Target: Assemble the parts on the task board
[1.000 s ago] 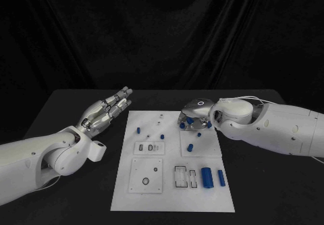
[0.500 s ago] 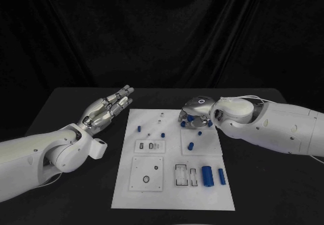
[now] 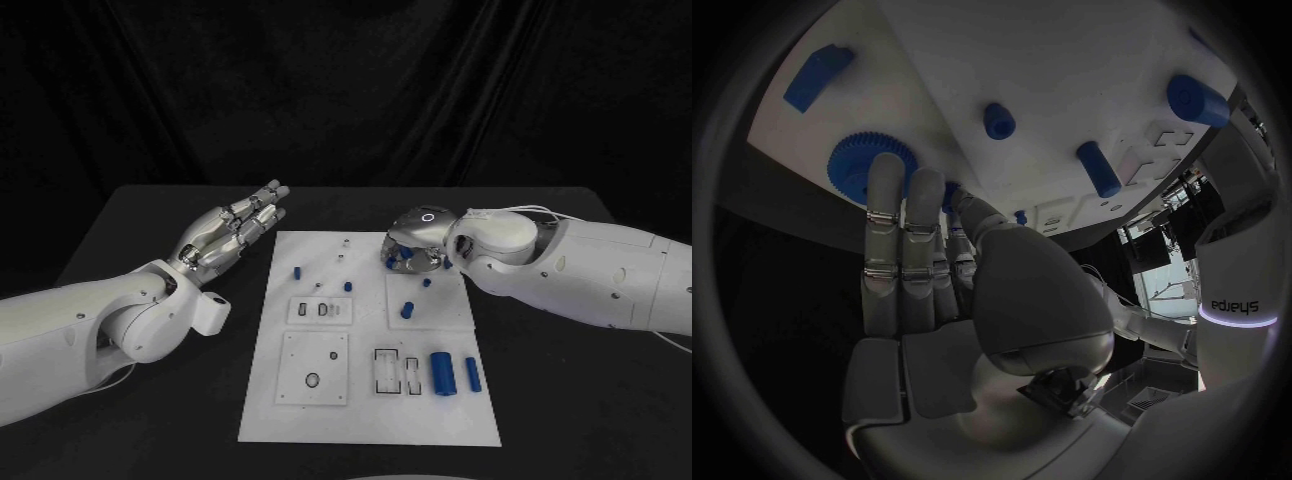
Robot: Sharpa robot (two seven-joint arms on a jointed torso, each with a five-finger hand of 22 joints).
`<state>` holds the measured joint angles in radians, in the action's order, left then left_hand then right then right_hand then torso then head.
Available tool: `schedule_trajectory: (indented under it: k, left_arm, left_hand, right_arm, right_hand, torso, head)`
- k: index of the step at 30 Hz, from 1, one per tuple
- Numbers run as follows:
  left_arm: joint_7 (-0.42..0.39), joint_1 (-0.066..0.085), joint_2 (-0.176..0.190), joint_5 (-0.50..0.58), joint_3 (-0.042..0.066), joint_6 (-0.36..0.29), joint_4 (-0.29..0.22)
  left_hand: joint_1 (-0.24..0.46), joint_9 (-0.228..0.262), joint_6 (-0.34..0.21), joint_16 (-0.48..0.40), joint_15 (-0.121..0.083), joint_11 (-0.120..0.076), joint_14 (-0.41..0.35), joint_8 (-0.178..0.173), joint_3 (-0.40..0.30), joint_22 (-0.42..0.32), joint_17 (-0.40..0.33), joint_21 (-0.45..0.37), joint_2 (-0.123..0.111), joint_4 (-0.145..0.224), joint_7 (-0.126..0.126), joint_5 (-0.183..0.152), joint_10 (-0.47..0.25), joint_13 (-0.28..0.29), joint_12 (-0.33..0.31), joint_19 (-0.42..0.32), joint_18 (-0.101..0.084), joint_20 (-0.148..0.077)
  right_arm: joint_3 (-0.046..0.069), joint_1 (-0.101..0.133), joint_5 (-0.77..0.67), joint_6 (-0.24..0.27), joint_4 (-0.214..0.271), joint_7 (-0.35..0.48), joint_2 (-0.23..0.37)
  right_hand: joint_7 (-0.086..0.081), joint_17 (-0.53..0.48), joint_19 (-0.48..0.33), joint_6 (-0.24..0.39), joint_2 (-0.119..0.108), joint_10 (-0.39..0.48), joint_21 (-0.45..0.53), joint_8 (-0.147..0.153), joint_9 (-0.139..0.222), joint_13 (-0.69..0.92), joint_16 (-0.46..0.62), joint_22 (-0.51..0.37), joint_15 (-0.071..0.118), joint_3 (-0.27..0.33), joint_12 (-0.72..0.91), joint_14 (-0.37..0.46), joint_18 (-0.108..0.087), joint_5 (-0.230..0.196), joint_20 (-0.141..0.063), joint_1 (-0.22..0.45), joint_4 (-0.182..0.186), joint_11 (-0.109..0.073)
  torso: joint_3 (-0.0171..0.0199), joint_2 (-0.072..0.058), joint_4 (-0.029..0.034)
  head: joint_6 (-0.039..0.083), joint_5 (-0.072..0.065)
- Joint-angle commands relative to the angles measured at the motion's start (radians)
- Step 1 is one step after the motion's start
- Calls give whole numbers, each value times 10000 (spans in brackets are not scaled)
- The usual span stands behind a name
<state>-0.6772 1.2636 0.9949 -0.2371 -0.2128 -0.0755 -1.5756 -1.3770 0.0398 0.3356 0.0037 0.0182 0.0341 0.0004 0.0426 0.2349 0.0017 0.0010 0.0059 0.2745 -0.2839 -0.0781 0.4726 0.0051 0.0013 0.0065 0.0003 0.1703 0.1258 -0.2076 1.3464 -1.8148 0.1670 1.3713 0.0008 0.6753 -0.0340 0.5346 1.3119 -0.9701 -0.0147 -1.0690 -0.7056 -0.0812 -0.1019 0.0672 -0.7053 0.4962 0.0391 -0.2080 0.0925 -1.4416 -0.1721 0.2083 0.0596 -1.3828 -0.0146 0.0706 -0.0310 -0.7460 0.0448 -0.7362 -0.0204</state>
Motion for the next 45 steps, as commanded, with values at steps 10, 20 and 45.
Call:
schedule_trajectory:
  k: [10, 20, 45]
  left_arm:
    - [-1583, 29, -35, 18, 9, 245, 63]
    - [-1493, 29, 125, 19, 8, 201, 0]
    - [-1417, 28, 35, 20, 8, 213, 12]
  left_hand:
    - [-229, 18, 166, -37, 103, 111, -4, 56, -105, -17, -10, -59, 6, 16, -26, 208, 43, 16, -37, -3, 76, 139]
    - [-281, 27, 241, -37, 124, 138, -4, 76, -136, -17, -10, -59, -2, 24, -50, 268, 64, 22, -31, -3, 78, 168]
    - [-304, 31, 282, -37, 140, 155, -4, 91, -147, -17, -10, -59, -13, 13, -66, 291, 69, 23, -30, -3, 80, 193]
  right_arm:
    - [5, -144, -111, 477, -132, 313, -30]
    - [6, 210, 423, 1313, 230, 380, 113]
    - [6, 612, 1537, 1127, -1361, 241, -1779]
  right_hand:
    - [-456, 611, -248, -924, -217, -993, -256, -342, -254, -24, -541, 363, 281, -824, -3, -51, -112, -73, -185, -69, 92, -380]
    - [-548, 1414, -108, -1499, -272, -1668, -978, -548, -479, -29, -1252, 1265, 297, -1137, -55, -217, 10, -96, -223, -206, 90, -366]
    - [-690, 2631, 58, -1345, -490, -1509, -2180, -288, -544, -55, -2427, 2748, 35, -1340, -318, -342, 233, -278, -46, -102, 332, -196]
  torso:
    - [-5, 10, 14]
    - [-8, 10, 9]
    - [-26, -37, 34]
  head:
    - [-45, 63]
    - [-112, 148]
    - [-285, 239]
